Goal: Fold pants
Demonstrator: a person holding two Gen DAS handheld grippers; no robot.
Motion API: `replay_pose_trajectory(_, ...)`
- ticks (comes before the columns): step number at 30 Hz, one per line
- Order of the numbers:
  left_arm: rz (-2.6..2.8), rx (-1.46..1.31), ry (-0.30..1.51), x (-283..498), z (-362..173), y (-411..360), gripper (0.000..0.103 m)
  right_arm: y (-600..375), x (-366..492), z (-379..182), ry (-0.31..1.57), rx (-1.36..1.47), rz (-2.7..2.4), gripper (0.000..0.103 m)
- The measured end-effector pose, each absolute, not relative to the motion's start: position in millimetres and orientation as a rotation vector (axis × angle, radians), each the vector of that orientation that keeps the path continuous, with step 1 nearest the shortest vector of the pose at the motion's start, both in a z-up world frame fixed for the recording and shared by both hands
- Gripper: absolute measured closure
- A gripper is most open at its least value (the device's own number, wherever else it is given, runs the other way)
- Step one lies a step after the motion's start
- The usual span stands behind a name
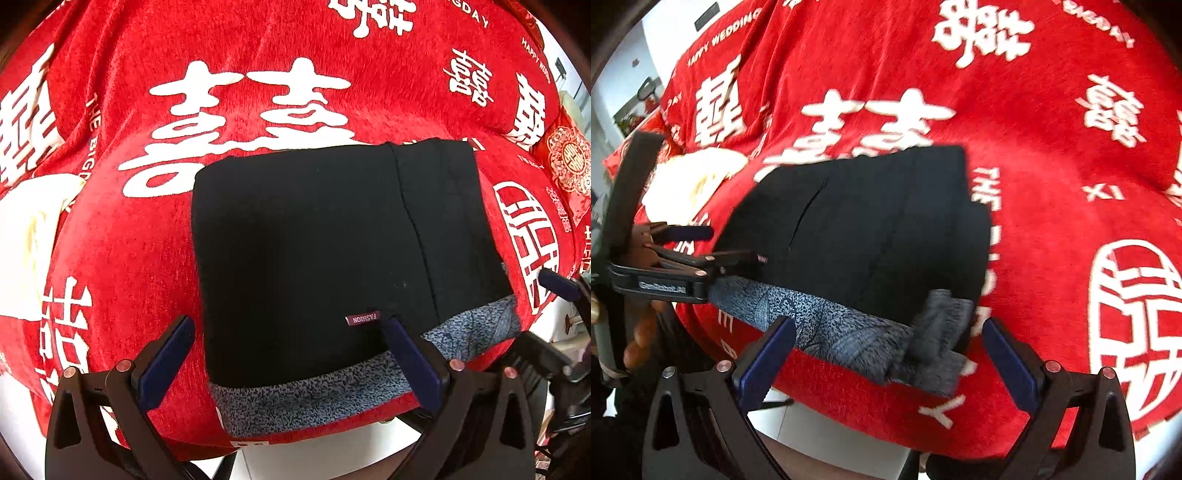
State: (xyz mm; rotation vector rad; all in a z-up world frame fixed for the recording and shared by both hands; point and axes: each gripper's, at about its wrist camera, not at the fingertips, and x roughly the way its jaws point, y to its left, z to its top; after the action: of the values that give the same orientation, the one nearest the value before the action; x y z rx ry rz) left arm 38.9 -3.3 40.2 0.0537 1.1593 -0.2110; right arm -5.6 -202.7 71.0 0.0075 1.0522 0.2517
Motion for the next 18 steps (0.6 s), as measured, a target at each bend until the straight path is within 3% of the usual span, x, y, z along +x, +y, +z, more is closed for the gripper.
replay_pose_trajectory(18, -0.178, 0.016, 1.181, 39.4, 45.4, 16.0, 0.0, -238.6, -16.7, 83.3, 1.074, 0.108, 0.148, 0.002)
